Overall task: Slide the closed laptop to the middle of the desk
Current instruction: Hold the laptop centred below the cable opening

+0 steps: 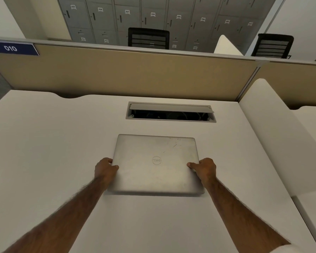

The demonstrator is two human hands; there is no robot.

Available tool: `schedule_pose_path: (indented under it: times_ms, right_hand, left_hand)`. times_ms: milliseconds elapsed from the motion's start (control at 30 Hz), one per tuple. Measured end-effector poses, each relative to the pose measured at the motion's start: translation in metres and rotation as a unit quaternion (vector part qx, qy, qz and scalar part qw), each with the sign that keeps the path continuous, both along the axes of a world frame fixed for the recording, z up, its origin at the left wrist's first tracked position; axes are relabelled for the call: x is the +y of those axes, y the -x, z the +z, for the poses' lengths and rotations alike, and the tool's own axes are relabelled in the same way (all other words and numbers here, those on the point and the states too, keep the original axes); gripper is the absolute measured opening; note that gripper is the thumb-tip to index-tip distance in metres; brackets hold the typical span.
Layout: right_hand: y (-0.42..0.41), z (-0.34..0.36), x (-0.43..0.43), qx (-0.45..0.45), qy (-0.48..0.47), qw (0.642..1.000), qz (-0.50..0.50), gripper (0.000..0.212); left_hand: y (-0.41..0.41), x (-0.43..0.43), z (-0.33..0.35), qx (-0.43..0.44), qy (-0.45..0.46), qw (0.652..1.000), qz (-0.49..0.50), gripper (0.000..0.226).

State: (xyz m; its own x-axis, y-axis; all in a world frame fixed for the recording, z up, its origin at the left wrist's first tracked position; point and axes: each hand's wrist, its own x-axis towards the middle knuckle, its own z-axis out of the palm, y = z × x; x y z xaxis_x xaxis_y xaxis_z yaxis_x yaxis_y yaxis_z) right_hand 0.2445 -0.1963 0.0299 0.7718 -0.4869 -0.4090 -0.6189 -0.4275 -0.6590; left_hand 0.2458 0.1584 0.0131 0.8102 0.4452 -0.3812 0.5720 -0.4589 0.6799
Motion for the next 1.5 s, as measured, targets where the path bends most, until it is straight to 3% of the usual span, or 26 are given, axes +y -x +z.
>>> schedule_pose_path:
  times_ms: [1500]
  right_hand:
    - [-0.004,0.001,-0.006,-0.001,-0.017,1.0,0.005,0.049]
  left_hand:
    - [0.013,-0.007,0.01,0.015,-0.022,0.999,-0.017,0.034]
